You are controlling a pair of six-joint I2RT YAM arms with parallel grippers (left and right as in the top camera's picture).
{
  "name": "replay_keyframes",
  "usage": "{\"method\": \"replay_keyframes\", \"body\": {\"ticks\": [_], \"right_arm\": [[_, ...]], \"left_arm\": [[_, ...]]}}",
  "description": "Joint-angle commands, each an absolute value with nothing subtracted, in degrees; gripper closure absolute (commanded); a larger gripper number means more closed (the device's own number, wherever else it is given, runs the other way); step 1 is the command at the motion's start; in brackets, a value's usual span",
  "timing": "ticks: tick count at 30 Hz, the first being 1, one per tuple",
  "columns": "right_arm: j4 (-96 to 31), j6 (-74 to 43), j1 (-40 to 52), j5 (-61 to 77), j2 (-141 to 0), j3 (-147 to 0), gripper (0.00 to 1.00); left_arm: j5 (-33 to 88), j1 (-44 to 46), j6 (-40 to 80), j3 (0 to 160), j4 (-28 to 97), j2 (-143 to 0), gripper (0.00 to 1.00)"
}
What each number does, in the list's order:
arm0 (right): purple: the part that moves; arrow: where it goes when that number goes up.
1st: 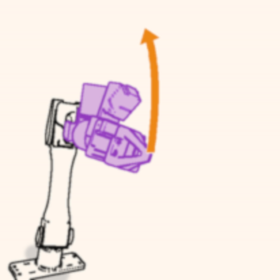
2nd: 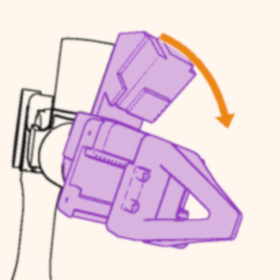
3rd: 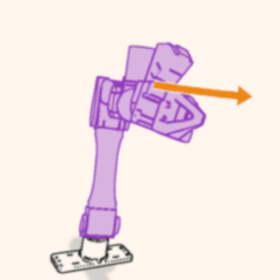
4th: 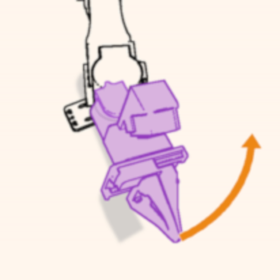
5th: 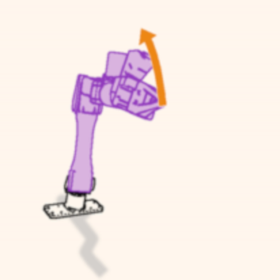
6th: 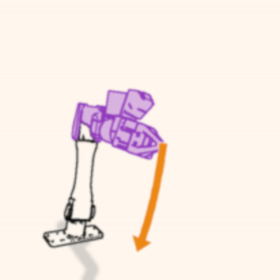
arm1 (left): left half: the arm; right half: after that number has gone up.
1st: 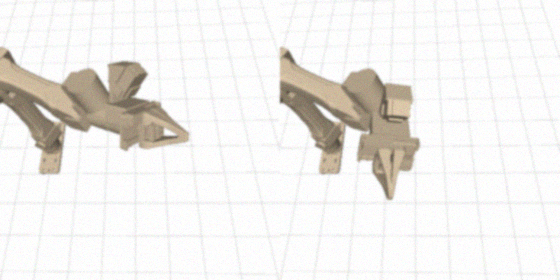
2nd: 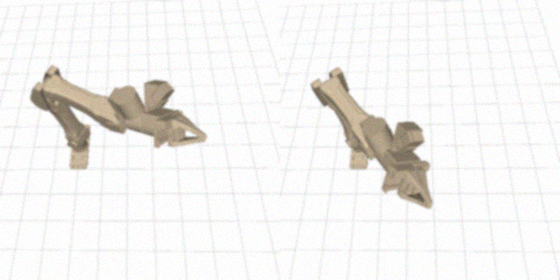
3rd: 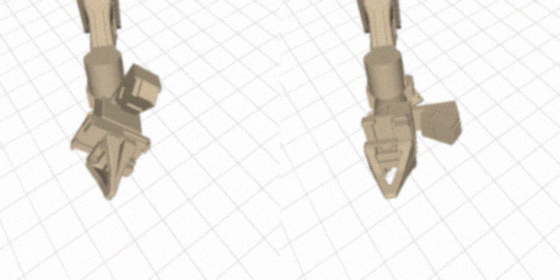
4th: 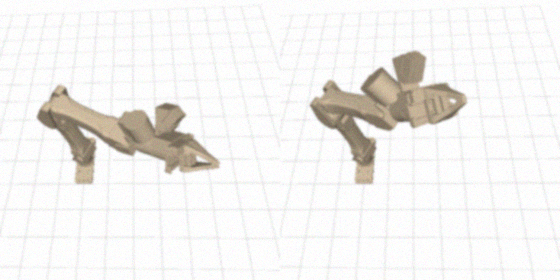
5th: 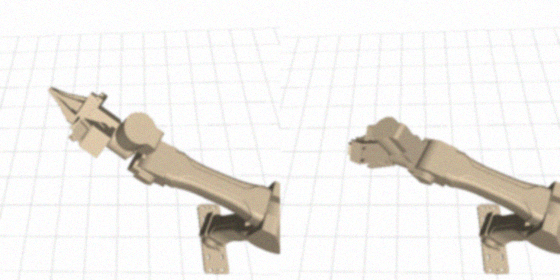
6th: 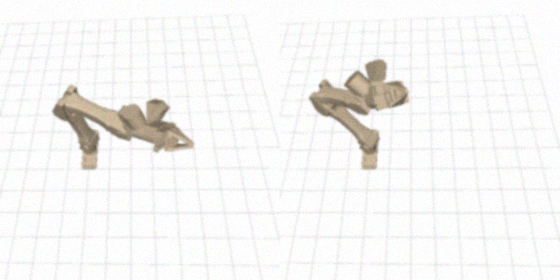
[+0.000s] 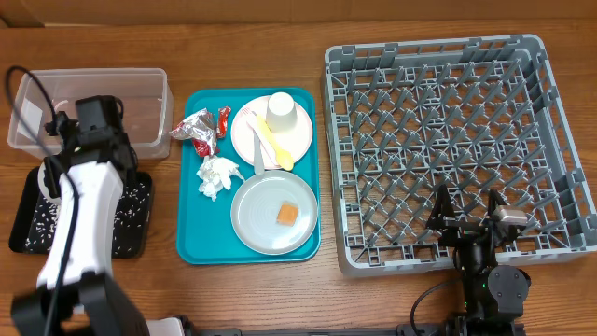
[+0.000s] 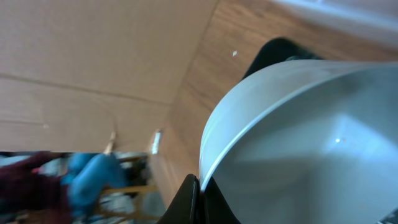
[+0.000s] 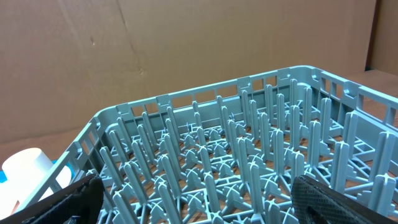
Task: Sort waste into correct bins and load items into the dishwasher rack
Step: 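Tilt the bowl with the left gripper to pour rice onto the black tray, then carry the empty bowl back and set it on the teal tray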
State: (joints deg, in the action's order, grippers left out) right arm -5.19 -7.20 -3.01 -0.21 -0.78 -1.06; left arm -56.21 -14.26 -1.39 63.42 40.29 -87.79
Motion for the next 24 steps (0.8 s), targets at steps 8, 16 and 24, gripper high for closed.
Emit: {"method": "replay_keyframes", "body": {"ticks": [8, 16, 24], "right_arm": [[-4.75, -6.81, -3.29, 0.14, -0.16, -0.45, 0.0], [-4.75, -6.81, -3.29, 0.14, -0.16, -0.45, 0.0], [-4.75, -6.81, -3.29, 0.14, -0.16, -0.45, 0.0]], "left_arm": [[-32.32, -14.22, 5.32, 69.3, 47.31, -72.1, 0.96], [-8.1, -14.22, 17.52, 69.3, 57.58, -66.57, 0.96], [17.26, -14.2, 18.24, 69.28, 60.75, -66.61, 0.96]]}}
